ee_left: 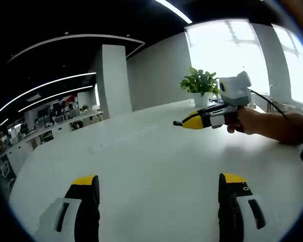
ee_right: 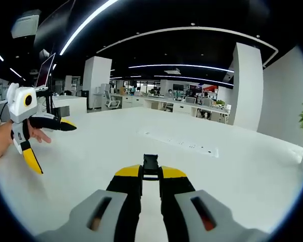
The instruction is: Snap the two parts of the plastic buckle together until the buckle closes and remains connected.
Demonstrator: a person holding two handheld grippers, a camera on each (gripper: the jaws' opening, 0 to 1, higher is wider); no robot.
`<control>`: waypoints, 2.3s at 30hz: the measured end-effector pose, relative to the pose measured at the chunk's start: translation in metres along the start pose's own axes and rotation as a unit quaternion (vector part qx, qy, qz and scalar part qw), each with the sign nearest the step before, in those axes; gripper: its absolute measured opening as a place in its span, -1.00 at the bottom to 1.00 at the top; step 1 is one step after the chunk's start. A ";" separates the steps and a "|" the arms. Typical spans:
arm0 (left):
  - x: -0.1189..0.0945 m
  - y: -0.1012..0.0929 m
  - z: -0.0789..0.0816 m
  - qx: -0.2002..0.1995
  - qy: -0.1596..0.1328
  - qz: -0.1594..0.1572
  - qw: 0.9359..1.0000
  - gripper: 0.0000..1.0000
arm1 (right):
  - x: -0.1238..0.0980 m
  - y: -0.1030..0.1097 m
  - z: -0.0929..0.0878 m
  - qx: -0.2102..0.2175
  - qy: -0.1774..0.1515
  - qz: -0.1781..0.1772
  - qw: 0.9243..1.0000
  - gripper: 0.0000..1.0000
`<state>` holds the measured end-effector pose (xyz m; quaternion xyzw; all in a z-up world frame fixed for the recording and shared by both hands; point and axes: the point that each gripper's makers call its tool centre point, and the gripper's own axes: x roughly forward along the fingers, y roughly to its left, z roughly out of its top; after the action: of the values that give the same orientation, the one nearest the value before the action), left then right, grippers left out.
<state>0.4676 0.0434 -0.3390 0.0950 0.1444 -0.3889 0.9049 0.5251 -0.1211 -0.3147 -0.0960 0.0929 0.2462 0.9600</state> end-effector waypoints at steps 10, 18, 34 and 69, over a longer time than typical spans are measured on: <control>0.001 -0.004 0.001 0.007 0.003 -0.005 1.000 0.99 | 0.006 0.001 -0.003 0.000 0.007 0.003 1.000 -0.78; 0.001 -0.005 0.002 -0.005 0.000 -0.012 1.000 0.99 | 0.017 -0.004 0.003 -0.004 0.001 -0.003 1.000 -0.79; 0.003 -0.006 0.001 0.001 0.004 -0.013 1.000 0.99 | 0.036 -0.004 0.011 -0.004 -0.002 0.004 1.000 -0.78; -0.008 -0.016 -0.001 -0.004 0.007 -0.005 1.000 0.99 | 0.070 -0.012 0.020 0.009 -0.004 0.008 1.000 -0.78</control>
<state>0.4505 0.0384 -0.3386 0.0932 0.1525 -0.3918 0.9025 0.5936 -0.0946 -0.3095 -0.0855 0.0919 0.2538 0.9591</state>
